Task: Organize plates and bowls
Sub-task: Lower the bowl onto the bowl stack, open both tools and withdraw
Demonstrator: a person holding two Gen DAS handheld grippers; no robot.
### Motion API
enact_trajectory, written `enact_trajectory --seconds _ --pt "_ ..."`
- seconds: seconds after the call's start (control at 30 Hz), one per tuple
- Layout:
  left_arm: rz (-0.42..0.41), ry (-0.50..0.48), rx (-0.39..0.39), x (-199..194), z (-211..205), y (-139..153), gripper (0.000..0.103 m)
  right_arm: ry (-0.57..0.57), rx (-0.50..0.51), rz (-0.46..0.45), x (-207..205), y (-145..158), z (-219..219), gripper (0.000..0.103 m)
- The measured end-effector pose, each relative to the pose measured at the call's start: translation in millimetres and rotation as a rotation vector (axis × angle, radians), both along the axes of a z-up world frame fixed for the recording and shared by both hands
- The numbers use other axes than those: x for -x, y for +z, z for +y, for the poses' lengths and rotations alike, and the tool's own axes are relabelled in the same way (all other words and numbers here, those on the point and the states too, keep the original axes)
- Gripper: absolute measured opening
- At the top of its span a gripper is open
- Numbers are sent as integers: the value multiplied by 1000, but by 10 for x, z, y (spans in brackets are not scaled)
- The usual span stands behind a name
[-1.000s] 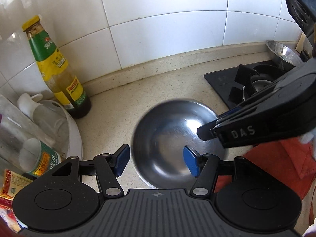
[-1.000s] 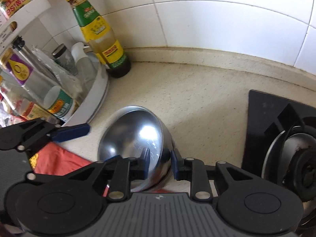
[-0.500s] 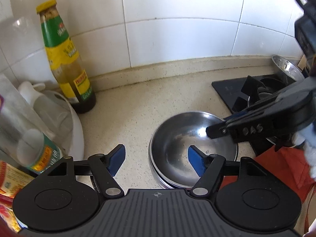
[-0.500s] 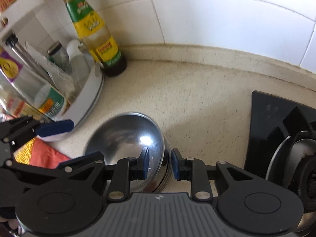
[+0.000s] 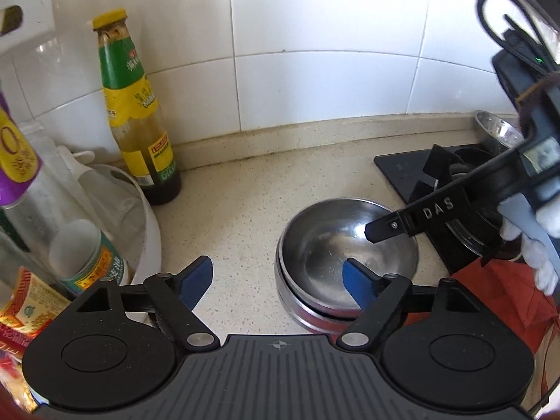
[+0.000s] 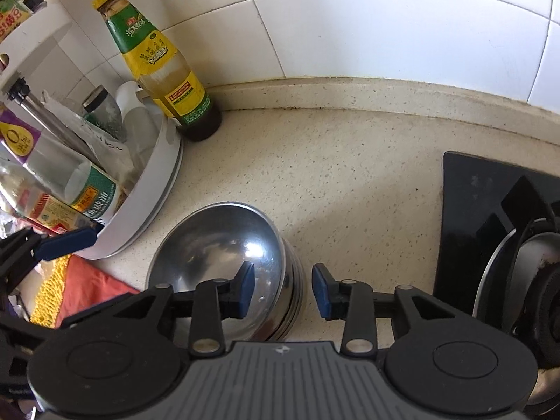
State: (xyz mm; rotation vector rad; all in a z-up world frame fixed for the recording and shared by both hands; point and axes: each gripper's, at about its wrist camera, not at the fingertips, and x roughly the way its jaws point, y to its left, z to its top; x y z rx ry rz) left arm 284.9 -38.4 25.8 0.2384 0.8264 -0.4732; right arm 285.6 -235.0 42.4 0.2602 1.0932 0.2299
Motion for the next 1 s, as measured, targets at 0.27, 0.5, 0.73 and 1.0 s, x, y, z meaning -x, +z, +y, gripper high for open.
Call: enact_trajectory --seconds 0.27,0.5,0.73,1.0 --pt "-52 -23 -9 209 126 -6 93 -20 -33 -19 111 128 -20 49" --pt "-58 -50 2 267 223 -145 96 -29 -42 4 132 111 -11 53" --pt "-49 -73 9 243 310 -356 98 -29 -55 35 92 51 35 56" --pt "-34 -124 22 151 320 -621 98 -30 -55 52 -12 -26 79 61"
